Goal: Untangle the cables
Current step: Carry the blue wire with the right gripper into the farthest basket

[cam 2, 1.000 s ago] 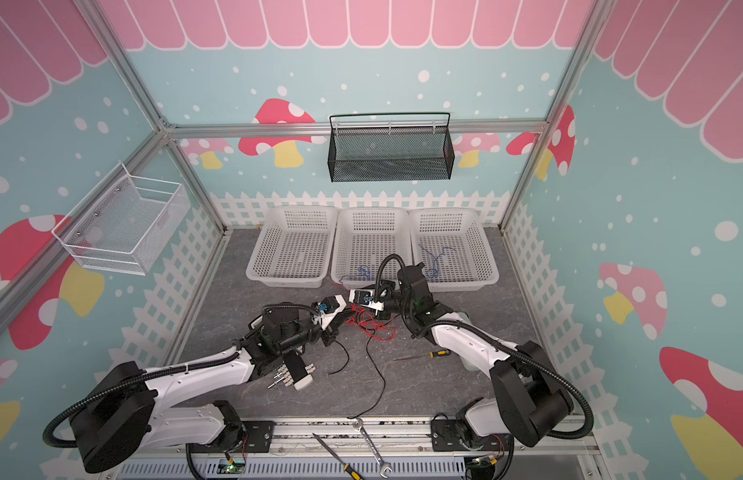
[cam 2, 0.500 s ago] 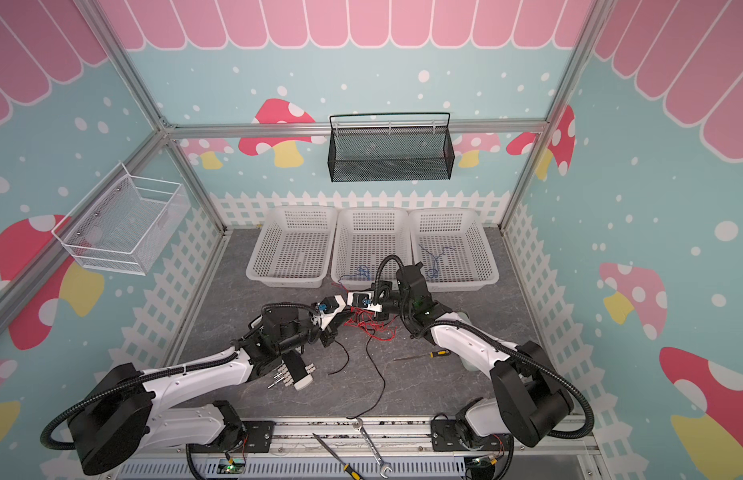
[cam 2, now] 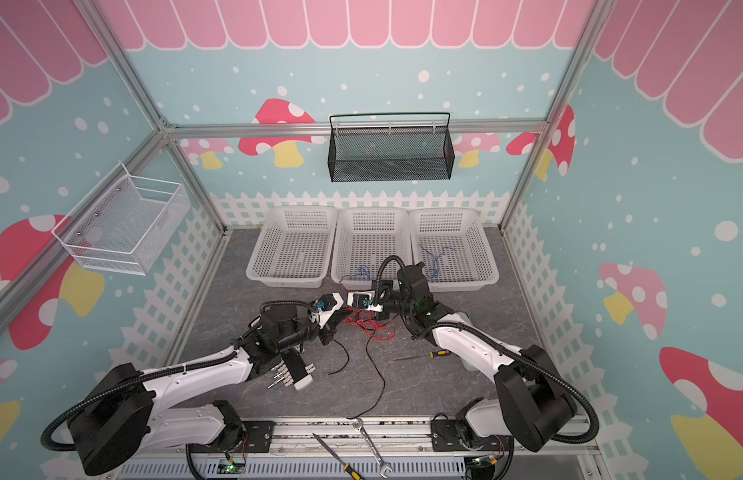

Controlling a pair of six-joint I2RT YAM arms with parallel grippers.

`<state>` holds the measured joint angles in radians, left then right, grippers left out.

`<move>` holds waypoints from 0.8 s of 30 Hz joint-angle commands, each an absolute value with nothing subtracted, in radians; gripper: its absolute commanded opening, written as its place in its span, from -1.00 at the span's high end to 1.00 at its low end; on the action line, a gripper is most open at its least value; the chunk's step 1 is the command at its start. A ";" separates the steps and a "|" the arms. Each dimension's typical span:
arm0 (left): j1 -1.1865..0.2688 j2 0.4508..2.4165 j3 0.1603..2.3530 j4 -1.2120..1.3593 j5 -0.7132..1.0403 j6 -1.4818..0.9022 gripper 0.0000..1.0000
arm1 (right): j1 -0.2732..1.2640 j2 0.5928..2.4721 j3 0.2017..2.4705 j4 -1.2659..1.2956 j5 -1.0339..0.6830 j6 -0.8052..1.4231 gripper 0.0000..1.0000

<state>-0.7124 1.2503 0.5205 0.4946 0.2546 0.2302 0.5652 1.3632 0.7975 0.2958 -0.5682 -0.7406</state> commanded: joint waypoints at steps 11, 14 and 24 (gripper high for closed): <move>-0.655 1.287 0.493 0.545 0.134 0.120 1.00 | 0.574 1.280 0.754 0.319 -0.533 -0.734 1.00; -0.655 1.291 0.480 0.557 0.116 0.111 1.00 | 0.575 1.283 0.760 0.332 -0.495 -0.705 1.00; -0.656 1.273 0.464 0.577 0.102 0.108 1.00 | 0.575 1.325 0.822 0.393 -0.233 -0.549 1.00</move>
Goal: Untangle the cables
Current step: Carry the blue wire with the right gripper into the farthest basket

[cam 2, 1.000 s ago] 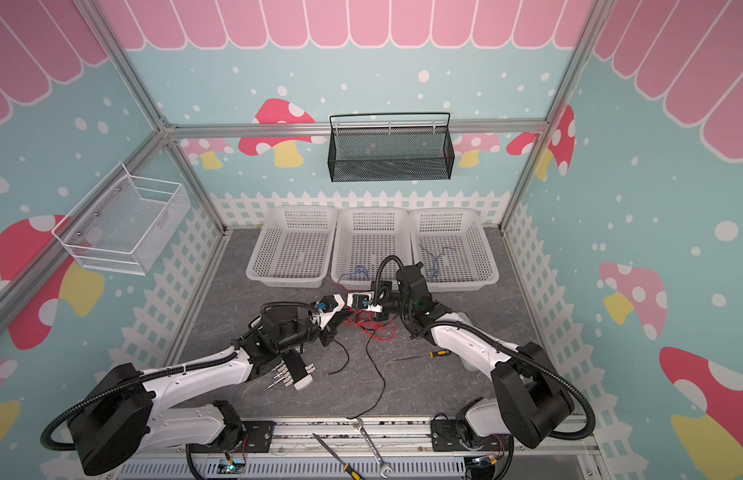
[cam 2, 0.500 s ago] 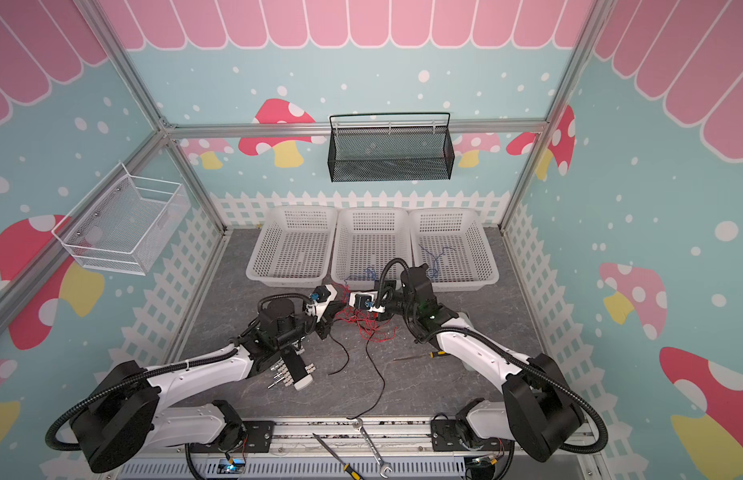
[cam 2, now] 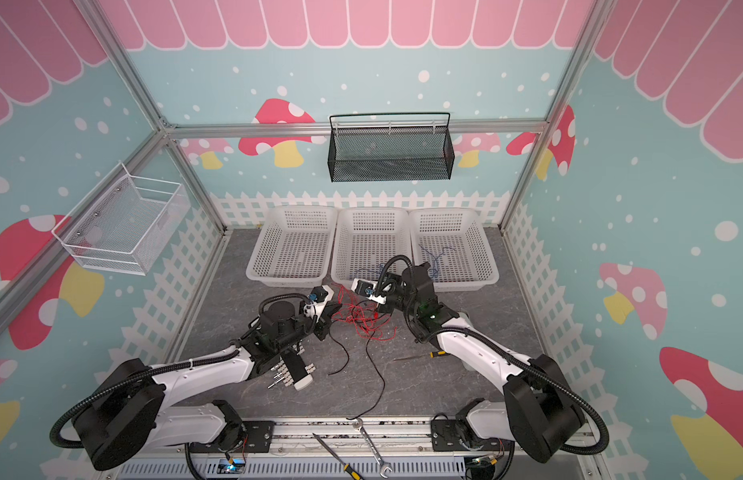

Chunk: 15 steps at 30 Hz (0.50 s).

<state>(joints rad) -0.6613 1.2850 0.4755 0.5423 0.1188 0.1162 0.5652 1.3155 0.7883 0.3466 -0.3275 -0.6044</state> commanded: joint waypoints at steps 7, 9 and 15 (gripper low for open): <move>-0.655 1.280 0.459 0.610 0.072 0.100 1.00 | 0.568 1.316 0.856 0.484 -0.057 -0.542 1.00; -0.655 1.281 0.457 0.616 0.063 0.100 1.00 | 0.555 1.321 0.886 0.491 -0.013 -0.537 1.00; -0.656 1.282 0.463 0.616 0.011 0.093 1.00 | 0.479 1.322 0.965 0.508 0.042 -0.519 1.00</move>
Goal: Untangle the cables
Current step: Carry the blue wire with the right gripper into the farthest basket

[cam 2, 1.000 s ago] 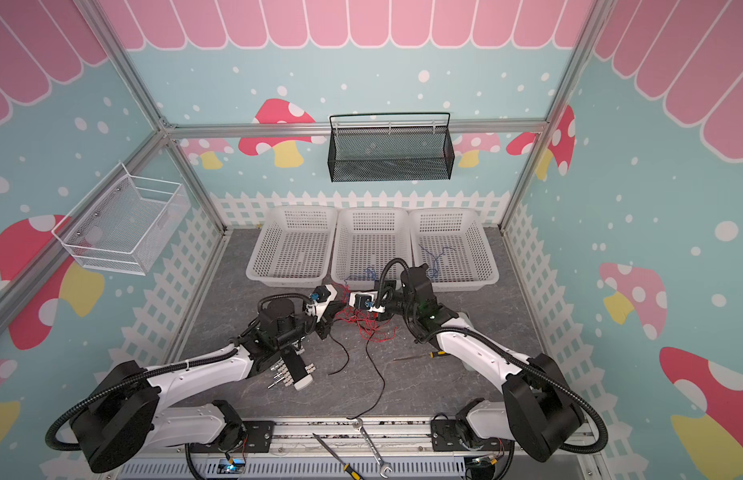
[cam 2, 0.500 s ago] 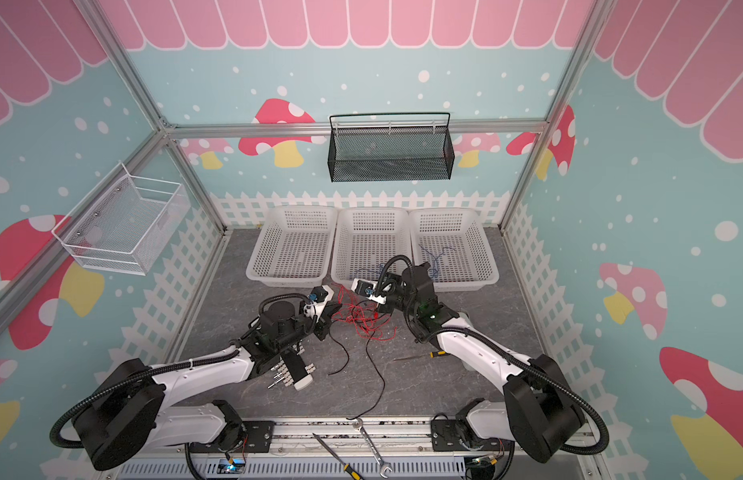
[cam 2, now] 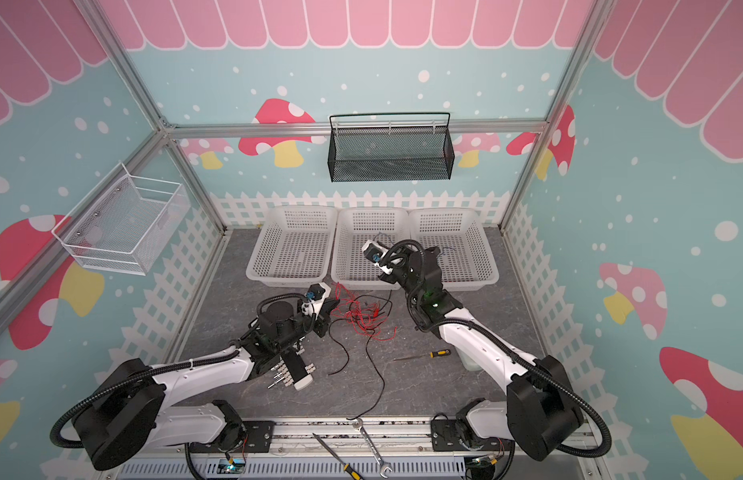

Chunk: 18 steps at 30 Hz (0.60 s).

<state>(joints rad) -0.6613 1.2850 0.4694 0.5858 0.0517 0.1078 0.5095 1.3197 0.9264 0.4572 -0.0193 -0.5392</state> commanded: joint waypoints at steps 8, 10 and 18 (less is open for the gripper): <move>-0.660 1.288 0.486 0.609 -0.043 0.062 1.00 | 0.356 1.305 0.992 0.504 0.137 -0.483 1.00; -0.663 1.291 0.496 0.605 -0.057 0.057 1.00 | 0.313 1.318 0.977 0.484 0.171 -0.450 1.00; -0.674 1.293 0.519 0.592 -0.074 0.063 1.00 | 0.157 1.433 0.951 0.414 0.168 -0.271 0.99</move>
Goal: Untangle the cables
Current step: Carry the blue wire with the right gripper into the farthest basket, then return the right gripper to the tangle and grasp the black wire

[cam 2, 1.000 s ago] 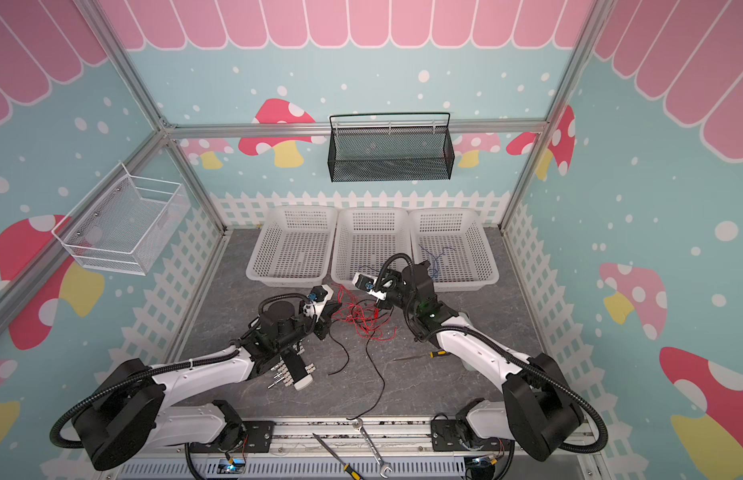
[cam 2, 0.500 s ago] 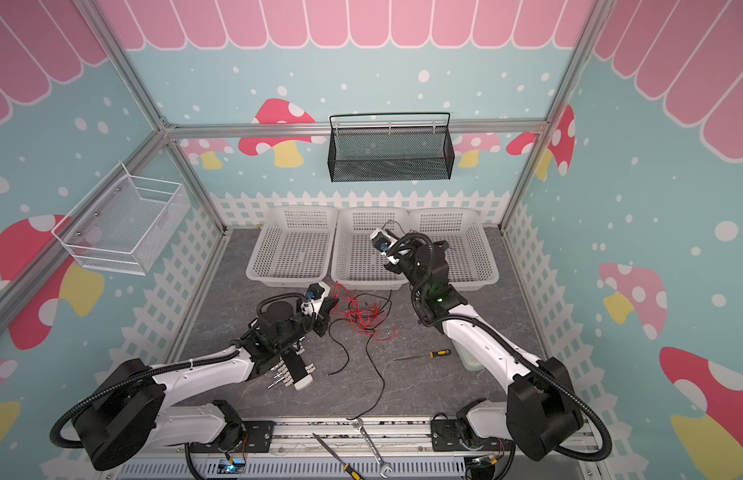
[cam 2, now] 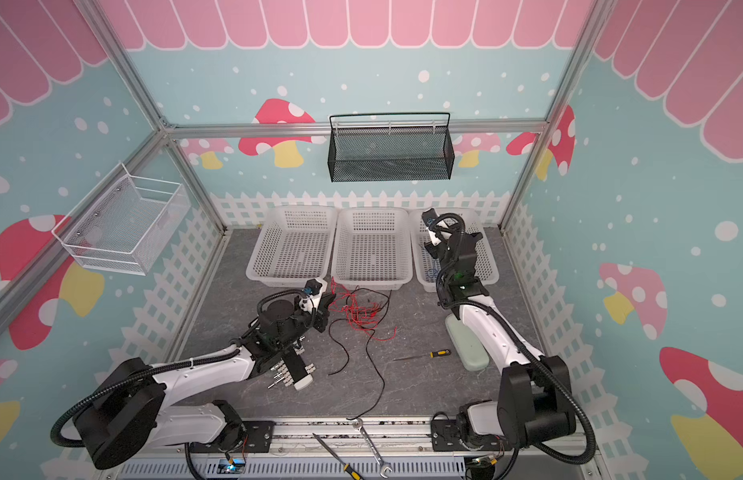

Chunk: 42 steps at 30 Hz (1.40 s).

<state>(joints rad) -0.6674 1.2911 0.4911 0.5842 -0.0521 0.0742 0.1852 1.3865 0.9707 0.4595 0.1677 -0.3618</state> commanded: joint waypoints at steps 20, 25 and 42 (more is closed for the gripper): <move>-0.681 1.258 0.528 0.560 -0.107 0.074 1.00 | 0.054 1.658 1.034 0.351 0.028 -0.100 0.34; -0.681 1.261 0.529 0.564 -0.134 0.072 1.00 | 0.055 1.599 1.025 0.323 -0.063 -0.123 0.31; -0.715 1.230 0.518 0.429 -0.406 0.116 1.00 | 0.328 1.388 0.880 0.018 -0.217 0.042 0.31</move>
<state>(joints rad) -0.6975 1.2678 0.5243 0.4717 -0.3447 0.0830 0.2859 1.4204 0.9337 0.0956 -0.1909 -0.0036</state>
